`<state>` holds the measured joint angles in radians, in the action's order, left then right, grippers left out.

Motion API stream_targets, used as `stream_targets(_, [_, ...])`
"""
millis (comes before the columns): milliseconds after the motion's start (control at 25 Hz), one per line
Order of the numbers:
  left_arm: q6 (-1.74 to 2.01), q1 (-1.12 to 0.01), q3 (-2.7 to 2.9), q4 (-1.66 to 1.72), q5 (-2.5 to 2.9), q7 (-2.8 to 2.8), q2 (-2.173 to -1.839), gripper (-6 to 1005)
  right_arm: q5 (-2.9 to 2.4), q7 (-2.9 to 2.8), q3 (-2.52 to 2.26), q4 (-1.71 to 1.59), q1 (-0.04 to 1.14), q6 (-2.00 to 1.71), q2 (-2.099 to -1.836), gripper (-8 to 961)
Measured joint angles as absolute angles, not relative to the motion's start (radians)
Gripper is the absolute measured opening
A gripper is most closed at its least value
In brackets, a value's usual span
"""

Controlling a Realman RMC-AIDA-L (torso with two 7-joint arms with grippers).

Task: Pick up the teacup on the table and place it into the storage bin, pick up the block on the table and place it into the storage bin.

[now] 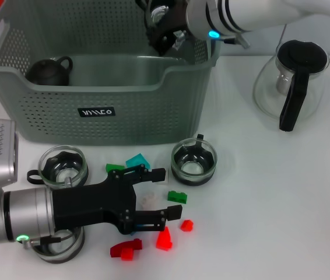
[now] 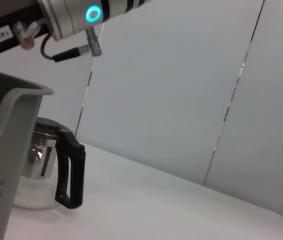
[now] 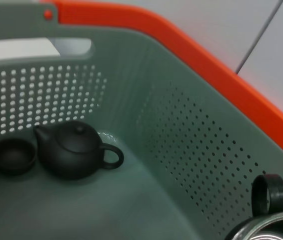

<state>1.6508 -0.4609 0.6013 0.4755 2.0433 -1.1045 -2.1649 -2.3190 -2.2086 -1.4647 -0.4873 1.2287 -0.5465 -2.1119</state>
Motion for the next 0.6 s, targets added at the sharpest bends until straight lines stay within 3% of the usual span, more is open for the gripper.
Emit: stream_targets(600, [1.652, -0.468, 0.601, 0.474, 2.043, -1.106, -2.166, 876, -2.3, -2.209, -1.53, -0.455, 1.222, -0.518, -2.117, 114])
